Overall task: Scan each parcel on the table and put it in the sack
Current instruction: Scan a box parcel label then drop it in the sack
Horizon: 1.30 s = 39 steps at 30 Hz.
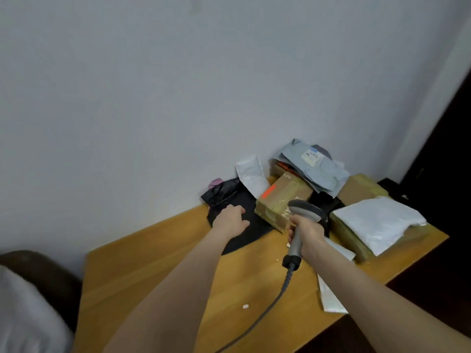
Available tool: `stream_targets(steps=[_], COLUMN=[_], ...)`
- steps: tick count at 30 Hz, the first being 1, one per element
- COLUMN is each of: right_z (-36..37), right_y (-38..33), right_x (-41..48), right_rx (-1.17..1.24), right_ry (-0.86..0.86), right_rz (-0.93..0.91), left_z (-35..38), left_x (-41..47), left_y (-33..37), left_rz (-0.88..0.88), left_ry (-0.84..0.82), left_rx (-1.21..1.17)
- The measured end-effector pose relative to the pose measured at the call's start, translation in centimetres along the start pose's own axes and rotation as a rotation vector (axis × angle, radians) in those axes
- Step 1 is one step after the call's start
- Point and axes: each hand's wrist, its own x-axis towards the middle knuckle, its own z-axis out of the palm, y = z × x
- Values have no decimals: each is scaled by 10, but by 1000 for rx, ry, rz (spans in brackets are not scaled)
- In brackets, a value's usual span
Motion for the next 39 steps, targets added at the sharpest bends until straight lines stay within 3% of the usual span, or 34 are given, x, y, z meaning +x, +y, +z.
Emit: stream_targets(steps=[7,19,22,27,31,39], right_z=[-24,8,12,12,23,33], right_y=[-31,-34,-37,-33,-32,-53], right_x=[93,217,229,227,218,207], right_rx=[51,39,82,184,190,71], right_ry=[99,118,114,52,11,-29], right_rz=[53,111,86,201,254,178], left_z=[42,99,98,80,70,62], left_x=[93,231,238,215,199,157], left_y=[33,40,32,-8,-23,-25], left_rz=[-41,-110,-116,-300,-385,-362], left_ry=[-38,-129,-165,-243,-149,11], left_rx=[-127,-251,-290,-645,-685,-1080])
